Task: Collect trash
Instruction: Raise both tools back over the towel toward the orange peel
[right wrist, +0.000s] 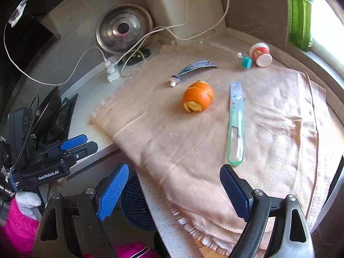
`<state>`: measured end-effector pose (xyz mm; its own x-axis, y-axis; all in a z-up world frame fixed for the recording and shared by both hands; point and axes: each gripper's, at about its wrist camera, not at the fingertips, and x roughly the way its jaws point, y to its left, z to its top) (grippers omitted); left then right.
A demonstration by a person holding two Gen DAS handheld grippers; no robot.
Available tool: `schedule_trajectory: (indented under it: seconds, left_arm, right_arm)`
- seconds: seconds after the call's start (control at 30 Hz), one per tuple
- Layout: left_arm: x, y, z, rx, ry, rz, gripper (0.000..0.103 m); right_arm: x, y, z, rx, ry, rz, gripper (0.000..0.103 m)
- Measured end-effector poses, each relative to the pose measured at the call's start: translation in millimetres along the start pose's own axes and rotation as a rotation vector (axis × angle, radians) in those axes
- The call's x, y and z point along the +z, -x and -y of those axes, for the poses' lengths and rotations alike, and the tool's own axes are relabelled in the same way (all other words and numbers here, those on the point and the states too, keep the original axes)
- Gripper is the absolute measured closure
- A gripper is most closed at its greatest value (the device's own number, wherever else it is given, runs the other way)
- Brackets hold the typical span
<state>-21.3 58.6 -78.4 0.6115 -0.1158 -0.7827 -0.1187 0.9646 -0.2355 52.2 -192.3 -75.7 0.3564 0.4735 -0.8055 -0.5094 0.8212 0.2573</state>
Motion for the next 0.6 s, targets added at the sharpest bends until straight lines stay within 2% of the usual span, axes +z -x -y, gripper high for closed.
schedule_trajectory:
  seconds: [0.3,0.6]
  left_arm:
    - [29,-28,41,0.014,-0.057,-0.005,0.039]
    - [51,-68,63,0.012,-0.057,-0.060,0.038]
  right_arm:
    - [20,-13,45,-0.062,-0.036,-0.007,0.015]
    - [34,-39,68,-0.090,-0.052,-0.048,0.015]
